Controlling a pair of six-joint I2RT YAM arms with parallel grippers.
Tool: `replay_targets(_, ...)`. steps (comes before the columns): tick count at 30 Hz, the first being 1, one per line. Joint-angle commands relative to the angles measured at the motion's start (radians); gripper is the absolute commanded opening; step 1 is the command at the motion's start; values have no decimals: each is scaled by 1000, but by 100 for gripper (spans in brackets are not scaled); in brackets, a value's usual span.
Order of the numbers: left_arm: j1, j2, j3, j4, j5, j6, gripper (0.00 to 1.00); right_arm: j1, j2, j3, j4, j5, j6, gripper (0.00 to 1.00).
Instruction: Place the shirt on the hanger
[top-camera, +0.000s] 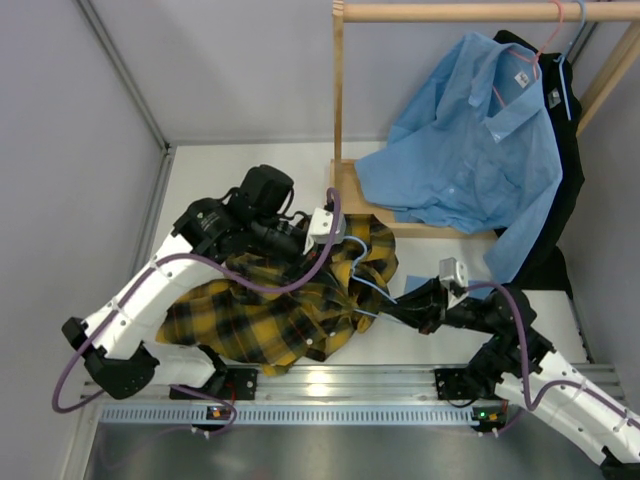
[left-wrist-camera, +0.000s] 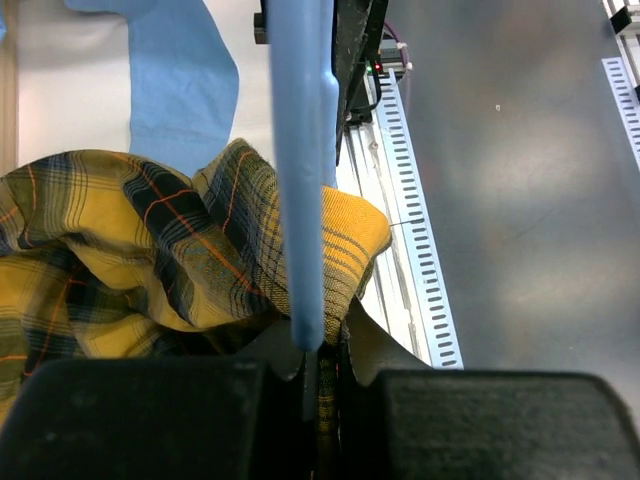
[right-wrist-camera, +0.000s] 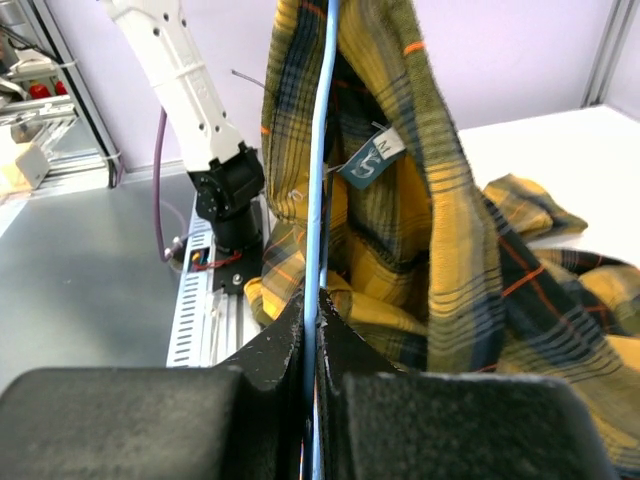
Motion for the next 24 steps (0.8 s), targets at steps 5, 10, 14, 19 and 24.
replay_targets(5, 10, -64, 5, 2, -34, 33, 0, 17, 46, 132, 34, -31, -62, 2)
replay_targets(10, 10, -110, -24, 149, -350, -129, 0, 19, 22, 145, -104, 214, -46, 72)
replay_targets(14, 10, -151, -69, 251, -585, -217, 0, 17, -102, 100, -198, 384, 62, 76)
replay_targets(19, 10, -190, -110, 346, -776, -313, 0, 17, -167, 72, -302, 581, 196, 89)
replay_targets(24, 10, -252, -171, 464, -817, -440, 0, 17, 40, 82, -241, 592, 441, 84)
